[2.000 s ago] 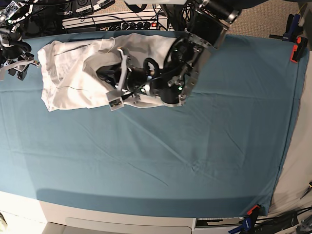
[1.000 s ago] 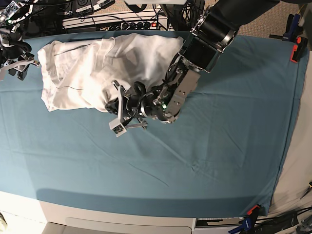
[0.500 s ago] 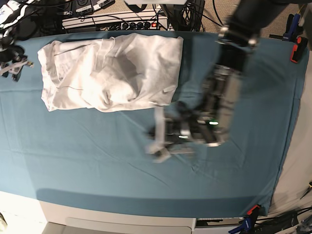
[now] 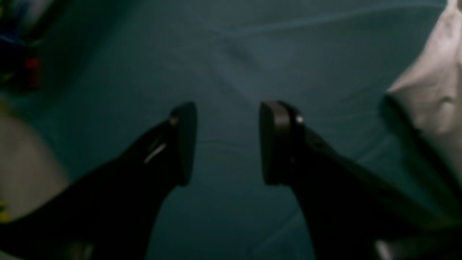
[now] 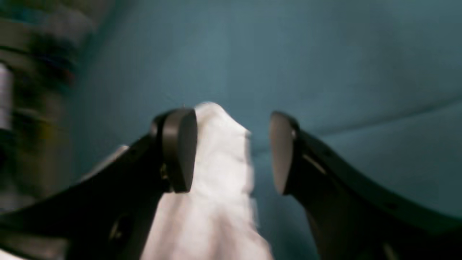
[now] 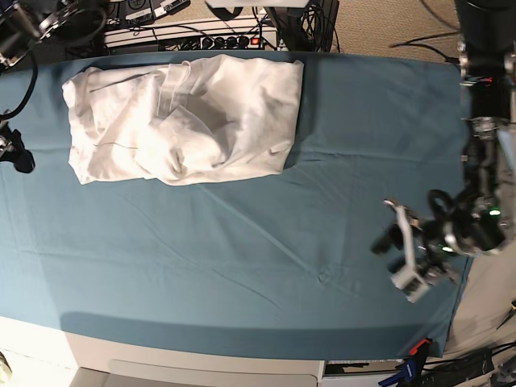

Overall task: Fold the T-shirt properly
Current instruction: 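Open the left gripper and withdraw it away from the shirt, then grasp the shirt end nearest the right gripper with the right gripper, then fold the grasped shirt end over the bundle with the right gripper, then release the shirt and raise the right gripper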

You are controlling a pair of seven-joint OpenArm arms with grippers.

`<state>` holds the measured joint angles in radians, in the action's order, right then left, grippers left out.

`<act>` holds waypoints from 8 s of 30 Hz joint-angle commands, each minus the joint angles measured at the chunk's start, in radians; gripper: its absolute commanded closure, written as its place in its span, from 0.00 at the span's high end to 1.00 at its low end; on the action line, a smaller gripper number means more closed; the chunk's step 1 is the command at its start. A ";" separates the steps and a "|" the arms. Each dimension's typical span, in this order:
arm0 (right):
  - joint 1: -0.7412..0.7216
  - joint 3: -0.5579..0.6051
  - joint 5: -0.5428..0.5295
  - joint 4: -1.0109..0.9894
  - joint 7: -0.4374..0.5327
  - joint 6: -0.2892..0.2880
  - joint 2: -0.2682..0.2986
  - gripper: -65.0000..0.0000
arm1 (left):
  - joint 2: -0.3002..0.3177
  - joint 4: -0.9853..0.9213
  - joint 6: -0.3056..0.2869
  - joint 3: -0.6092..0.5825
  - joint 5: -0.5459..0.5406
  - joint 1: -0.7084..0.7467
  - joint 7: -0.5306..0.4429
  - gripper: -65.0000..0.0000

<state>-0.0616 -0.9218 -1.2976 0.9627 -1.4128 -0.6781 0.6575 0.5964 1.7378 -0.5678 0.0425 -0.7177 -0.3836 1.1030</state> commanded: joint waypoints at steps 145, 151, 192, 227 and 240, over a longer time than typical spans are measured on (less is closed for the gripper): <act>0.382 0.845 0.784 1.117 0.320 0.083 -0.766 0.00 | 0.263 0.027 0.105 0.380 0.105 0.095 -0.102 0.45; 0.382 0.870 0.846 1.109 0.356 0.111 -0.765 0.00 | 0.263 0.027 0.105 0.380 0.105 0.095 -0.102 0.45; 0.316 1.072 0.930 0.935 0.409 0.189 -0.766 0.44 | 0.263 0.027 0.151 0.380 0.124 0.095 -0.108 0.45; 0.298 0.832 1.013 1.354 0.421 0.294 -0.763 0.00 | 0.081 0.027 -0.030 0.365 -0.544 0.342 0.109 0.00; 0.300 0.385 0.630 1.352 0.350 0.146 -0.757 0.00 | -0.055 0.057 -0.130 0.037 -0.766 0.439 0.293 0.00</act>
<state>0.2447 -0.5396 -0.6479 2.2986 -1.0882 -0.5285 -0.1028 0.5308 1.7752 -0.6933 0.0719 -1.4513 0.0700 1.4128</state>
